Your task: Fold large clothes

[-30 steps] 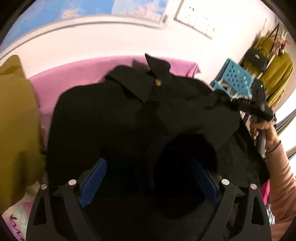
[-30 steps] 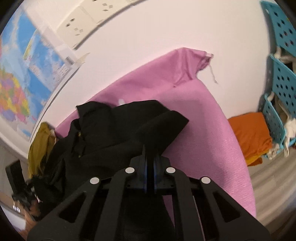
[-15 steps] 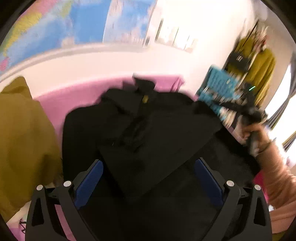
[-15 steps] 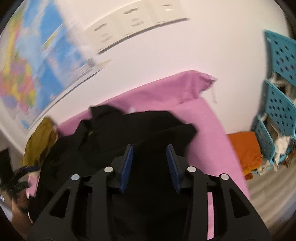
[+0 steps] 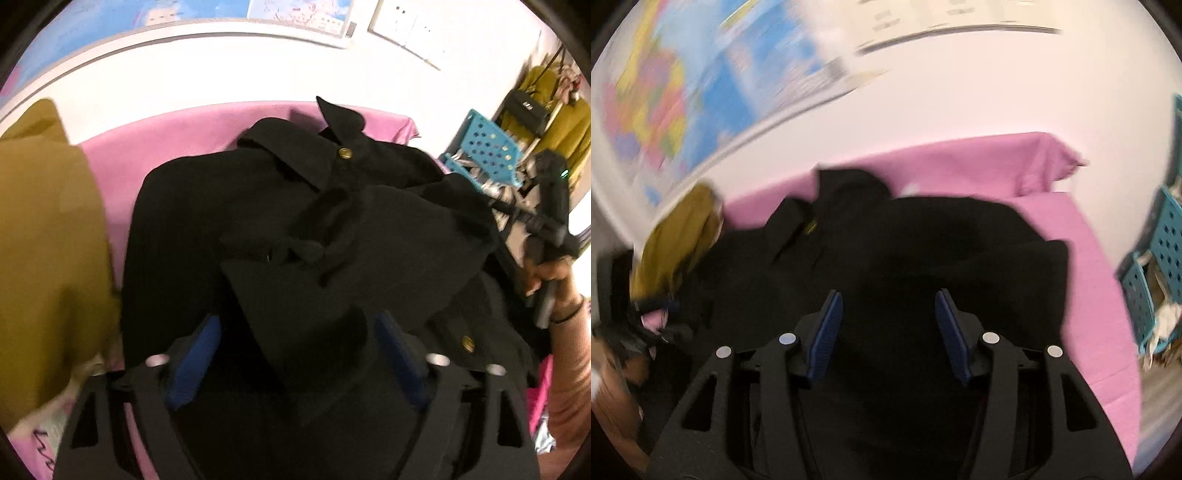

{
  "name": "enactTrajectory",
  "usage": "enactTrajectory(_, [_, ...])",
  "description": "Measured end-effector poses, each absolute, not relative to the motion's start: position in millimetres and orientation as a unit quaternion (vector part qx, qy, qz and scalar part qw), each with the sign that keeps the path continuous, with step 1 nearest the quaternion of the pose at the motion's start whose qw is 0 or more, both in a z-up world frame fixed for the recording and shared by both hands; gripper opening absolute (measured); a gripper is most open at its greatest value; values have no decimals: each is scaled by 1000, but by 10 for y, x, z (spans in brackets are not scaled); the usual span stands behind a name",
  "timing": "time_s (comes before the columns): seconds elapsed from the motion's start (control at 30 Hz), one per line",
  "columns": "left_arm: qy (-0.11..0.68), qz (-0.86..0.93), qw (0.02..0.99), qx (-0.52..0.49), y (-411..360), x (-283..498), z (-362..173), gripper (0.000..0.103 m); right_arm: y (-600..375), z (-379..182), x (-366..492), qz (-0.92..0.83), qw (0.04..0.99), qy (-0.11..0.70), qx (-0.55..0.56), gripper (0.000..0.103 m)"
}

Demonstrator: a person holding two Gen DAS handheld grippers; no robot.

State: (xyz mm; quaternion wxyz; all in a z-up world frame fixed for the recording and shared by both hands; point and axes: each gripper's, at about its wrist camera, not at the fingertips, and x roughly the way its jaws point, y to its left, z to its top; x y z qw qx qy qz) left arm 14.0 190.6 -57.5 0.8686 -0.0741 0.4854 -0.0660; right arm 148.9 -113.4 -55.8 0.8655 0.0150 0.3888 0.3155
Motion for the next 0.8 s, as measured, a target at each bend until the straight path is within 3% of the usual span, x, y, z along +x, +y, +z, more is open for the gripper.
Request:
enactTrajectory(0.07, [493,-62,865,-69,1886,266,-591,28,-1278,-550,1597,298,869,394,34,55])
enactTrajectory(0.1, [482,-62,871,-67,1902,302,-537,23,-1328,-560,1646,294,867,399,44,55])
enactTrajectory(0.33, [441,-43,891,-98,2173,304,-241,22,-1415,-602,1620,295,869,397,35,55])
enactTrajectory(0.37, [445,-34,891,-86,2167,276,-299,27,-1356,-639,1625,293,868,400,24,55])
enactTrajectory(0.4, [451,-26,889,-74,2140,266,-354,41,-1335,-675,1633,293,866,404,19,55])
enactTrajectory(0.43, [468,-9,882,-61,2125,279,-455,50,-1293,-733,1676,289,863,414,12,55])
enactTrajectory(0.53, [470,-6,881,-50,2122,257,-516,57,-1257,-870,1815,259,866,427,-1,53])
enactTrajectory(0.57, [470,-9,881,-52,2125,230,-482,69,-1271,-877,1839,254,870,422,6,51])
enactTrajectory(0.63, [448,-23,892,-53,2141,94,-342,73,-1295,-865,1848,241,872,425,18,51])
enactTrajectory(0.7, [424,-17,905,-34,2154,-71,-210,84,-1289,-809,1763,236,874,424,17,53])
enactTrajectory(0.8, [400,-13,916,-20,2253,-386,-63,84,-1122,-609,1448,297,868,399,17,55])
